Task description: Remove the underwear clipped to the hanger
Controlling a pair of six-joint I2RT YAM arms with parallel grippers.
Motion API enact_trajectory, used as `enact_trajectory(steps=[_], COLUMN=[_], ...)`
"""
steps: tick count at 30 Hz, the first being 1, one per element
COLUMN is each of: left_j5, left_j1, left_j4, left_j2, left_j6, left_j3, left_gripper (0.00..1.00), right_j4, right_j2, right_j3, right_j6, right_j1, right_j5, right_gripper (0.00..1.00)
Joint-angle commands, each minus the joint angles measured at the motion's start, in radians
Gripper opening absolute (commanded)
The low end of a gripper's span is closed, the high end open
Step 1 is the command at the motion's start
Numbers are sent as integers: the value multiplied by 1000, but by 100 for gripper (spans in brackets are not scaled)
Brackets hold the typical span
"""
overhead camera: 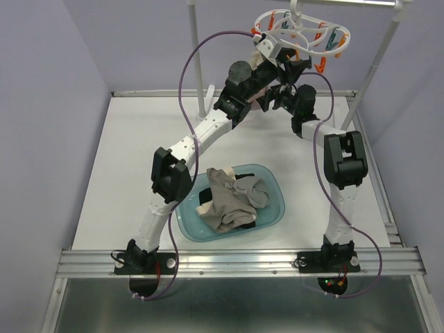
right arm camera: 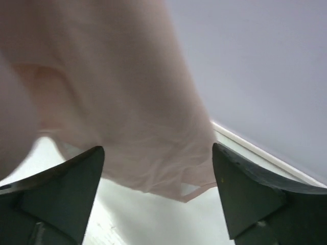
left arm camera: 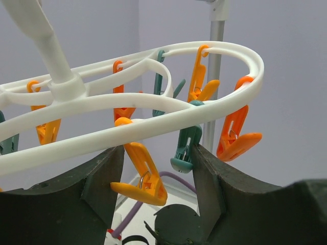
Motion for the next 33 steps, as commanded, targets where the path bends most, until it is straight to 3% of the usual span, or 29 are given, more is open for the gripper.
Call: enact_trajectory(steps=[1,3,4,8,9,21,26,27,33], left_j5=[9,10,10,9,10,9,-28,-33,-74], left_j1=[1,-1,1,-1,1,1,2,2,1], left_j4=[78,79,81,81,84,82,82,82,81], left_j2=[-8,-8,-8,-13,-13,-72,-146,-169,-288], left_j6=[-12,-17,-19,-22,-23,-14,-6,-5,11], left_j3=[40,40,40,38,38,-61,-178,-196,-351], left_gripper=[66,66,66,66,66,67,86,97,99], right_j4=[32,11,3,-8,-8,-3,-26,-46,-83], right_j2=[60,98,109,137,140,30,-41,-65,-162], right_j3=[145,205,224,257,257,150,92,89,-12], right_j6=[117,152,163,209,211,174,211,214,202], right_j1=[14,14,14,14,14,-28,-116,-128,-185], right_j5=[111,77,62,14,2,-75,-240,-297,-438], right_gripper=[81,60,43,16,2,0,1,1,0])
